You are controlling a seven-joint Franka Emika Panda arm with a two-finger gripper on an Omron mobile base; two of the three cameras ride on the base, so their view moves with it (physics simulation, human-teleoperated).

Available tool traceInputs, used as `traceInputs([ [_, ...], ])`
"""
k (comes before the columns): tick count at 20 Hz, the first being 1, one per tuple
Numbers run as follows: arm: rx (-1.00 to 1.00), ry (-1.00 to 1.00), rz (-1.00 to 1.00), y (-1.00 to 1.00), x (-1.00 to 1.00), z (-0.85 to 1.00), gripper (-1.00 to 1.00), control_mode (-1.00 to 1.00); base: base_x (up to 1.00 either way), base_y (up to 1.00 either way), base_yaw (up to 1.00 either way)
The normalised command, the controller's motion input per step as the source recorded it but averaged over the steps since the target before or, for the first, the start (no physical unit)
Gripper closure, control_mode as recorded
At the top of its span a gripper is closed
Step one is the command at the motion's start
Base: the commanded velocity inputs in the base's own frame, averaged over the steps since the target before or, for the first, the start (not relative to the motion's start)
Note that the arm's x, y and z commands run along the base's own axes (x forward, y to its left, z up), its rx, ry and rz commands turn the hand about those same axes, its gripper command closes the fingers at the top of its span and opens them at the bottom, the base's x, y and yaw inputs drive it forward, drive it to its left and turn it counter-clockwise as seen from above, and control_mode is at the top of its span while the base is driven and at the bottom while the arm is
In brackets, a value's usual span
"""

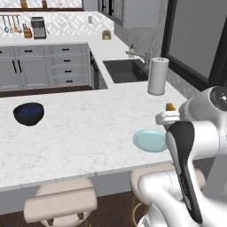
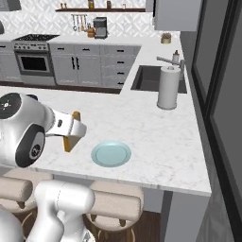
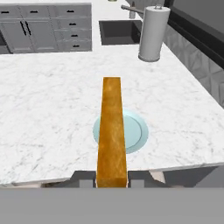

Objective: Start the toaster. Once the lever pops up, take the bread to the plate on the dining counter.

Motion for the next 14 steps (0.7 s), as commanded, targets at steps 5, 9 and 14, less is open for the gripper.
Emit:
traceInputs([
  [5, 0.09, 0.0, 0.08, -0.2, 0.79, -0.15, 1.0, -1.0, 0.0, 0.0, 0.0],
  [9, 0.12, 0.0, 0.09, -0.29, 0.66, -0.49, 1.0, -1.0, 0.0, 0.0, 0.0],
  [14, 0.13, 0.0, 0.09, -0.16, 0.64, -0.44, 1.0, -1.0, 0.0, 0.0, 0.0],
])
